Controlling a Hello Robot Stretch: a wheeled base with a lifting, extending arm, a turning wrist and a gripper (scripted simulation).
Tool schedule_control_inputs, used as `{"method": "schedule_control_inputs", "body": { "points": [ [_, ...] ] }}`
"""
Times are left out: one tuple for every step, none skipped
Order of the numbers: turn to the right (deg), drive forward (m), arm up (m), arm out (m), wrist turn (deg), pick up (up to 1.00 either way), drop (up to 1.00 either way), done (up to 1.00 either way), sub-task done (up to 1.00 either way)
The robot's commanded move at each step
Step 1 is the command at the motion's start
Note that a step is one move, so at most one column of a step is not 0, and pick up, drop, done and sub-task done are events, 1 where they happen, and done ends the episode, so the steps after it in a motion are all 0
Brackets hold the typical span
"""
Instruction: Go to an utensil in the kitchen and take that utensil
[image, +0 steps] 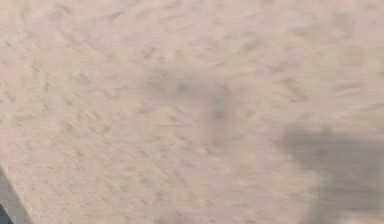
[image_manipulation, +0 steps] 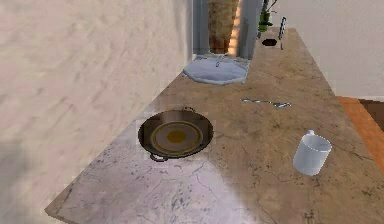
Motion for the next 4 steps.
{"method": "schedule_control_inputs", "body": {
  "points": [
    [0.0,0.00,0.38,0.00,0.0,0.00,0.00,0.00,0.00],
    [0.0,0.00,0.00,0.14,0.0,0.00,0.00,0.00,0.00],
    [0.0,0.00,0.00,0.00,45.0,0.00,0.00,0.00,0.00],
    [0.0,0.00,0.00,0.00,45.0,0.00,0.00,0.00,0.00]
  ]
}}
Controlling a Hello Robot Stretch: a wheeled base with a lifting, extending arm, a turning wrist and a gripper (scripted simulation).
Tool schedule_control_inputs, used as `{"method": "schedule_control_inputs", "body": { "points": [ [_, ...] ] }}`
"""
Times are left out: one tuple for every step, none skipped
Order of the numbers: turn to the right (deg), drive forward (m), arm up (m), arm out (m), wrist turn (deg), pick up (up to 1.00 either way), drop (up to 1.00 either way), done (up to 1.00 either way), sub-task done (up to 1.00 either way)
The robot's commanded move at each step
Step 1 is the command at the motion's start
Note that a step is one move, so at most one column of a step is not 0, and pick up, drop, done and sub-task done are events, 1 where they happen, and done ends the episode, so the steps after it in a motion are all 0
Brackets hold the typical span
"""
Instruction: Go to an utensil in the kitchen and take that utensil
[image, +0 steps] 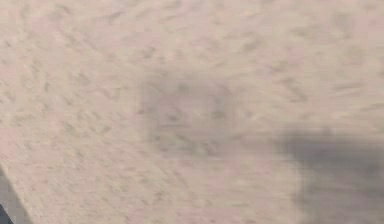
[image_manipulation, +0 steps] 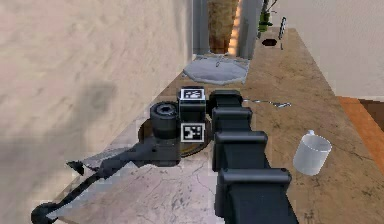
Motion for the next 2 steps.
{"method": "schedule_control_inputs", "body": {
  "points": [
    [0.0,0.00,0.00,0.00,45.0,0.00,0.00,0.00,0.00],
    [0.0,0.00,0.00,0.00,27.0,0.00,0.00,0.00,0.00]
  ]
}}
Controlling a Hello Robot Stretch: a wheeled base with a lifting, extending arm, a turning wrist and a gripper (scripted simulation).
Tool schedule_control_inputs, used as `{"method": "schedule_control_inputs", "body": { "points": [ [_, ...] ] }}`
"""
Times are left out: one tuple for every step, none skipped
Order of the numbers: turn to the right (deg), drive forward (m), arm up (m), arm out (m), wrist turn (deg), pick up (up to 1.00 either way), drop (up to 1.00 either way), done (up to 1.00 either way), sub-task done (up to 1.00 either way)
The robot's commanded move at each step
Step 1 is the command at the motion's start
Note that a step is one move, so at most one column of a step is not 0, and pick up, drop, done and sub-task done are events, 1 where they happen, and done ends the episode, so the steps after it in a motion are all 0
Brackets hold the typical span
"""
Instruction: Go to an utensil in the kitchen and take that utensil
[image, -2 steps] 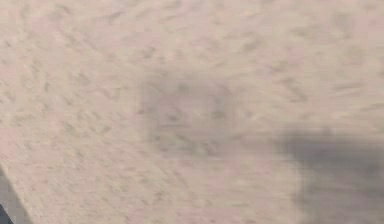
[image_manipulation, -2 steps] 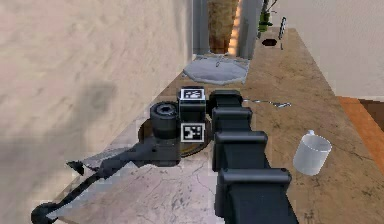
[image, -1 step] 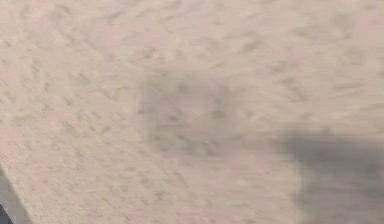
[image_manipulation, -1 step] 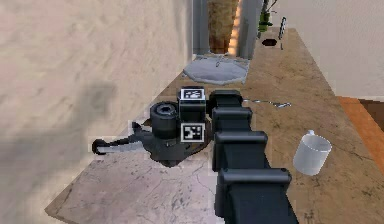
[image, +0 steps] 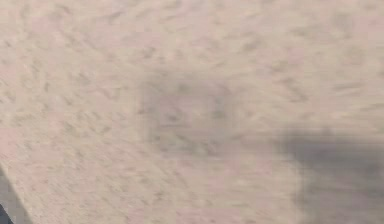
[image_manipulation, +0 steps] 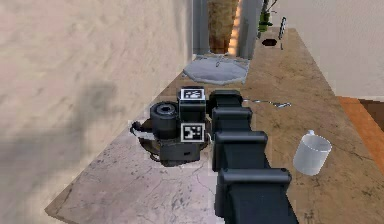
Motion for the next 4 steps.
{"method": "schedule_control_inputs", "body": {
  "points": [
    [0.0,0.00,-0.12,0.00,0.0,0.00,0.00,0.00,0.00],
    [0.0,0.00,0.00,0.00,0.0,1.00,0.00,0.00,0.00],
    [0.0,0.00,0.10,0.00,0.0,0.00,0.00,0.00,0.00],
    [0.0,0.00,0.00,0.00,0.0,0.00,0.00,1.00,0.00]
  ]
}}
